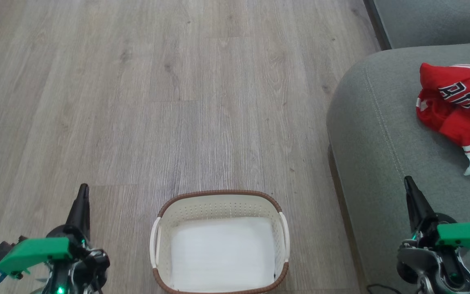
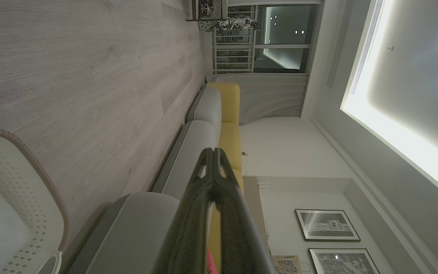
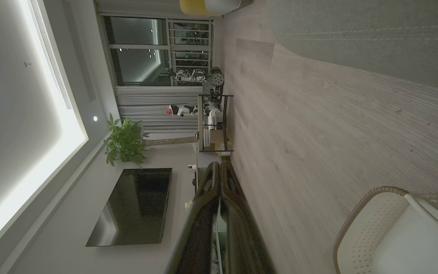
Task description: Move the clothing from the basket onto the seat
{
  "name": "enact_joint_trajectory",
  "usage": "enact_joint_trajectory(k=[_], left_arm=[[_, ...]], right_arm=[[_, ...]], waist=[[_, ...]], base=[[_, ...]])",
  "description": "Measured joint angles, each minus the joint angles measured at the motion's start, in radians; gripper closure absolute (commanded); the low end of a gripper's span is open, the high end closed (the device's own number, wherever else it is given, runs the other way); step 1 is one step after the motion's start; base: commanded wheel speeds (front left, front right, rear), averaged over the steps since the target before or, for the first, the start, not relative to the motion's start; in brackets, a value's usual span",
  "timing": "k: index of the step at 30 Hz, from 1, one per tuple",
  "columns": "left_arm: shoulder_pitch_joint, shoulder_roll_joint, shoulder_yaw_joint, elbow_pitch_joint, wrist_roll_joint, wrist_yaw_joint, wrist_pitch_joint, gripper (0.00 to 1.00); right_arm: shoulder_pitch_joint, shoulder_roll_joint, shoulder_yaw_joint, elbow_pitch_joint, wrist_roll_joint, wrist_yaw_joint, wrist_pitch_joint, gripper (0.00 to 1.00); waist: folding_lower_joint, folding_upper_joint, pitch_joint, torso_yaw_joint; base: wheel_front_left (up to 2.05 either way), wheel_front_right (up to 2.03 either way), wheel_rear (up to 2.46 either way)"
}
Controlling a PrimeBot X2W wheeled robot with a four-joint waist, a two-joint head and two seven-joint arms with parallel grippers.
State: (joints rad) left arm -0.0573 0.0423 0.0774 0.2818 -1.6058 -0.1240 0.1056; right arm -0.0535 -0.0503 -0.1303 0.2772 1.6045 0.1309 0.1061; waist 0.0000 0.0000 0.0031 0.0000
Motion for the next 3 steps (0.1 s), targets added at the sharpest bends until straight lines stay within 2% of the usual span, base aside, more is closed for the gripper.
enact_joint_trajectory(k=[3], left_arm=[[0.000, 0.000, 0.000, 0.000, 0.000, 0.000, 0.000, 1.00]], right_arm=[[0.000, 0.000, 0.000, 0.000, 0.000, 0.000, 0.000, 1.00]], waist=[[0.0000, 0.0000, 0.000, 0.000]], base=[[0.00, 0.00, 0.00]])
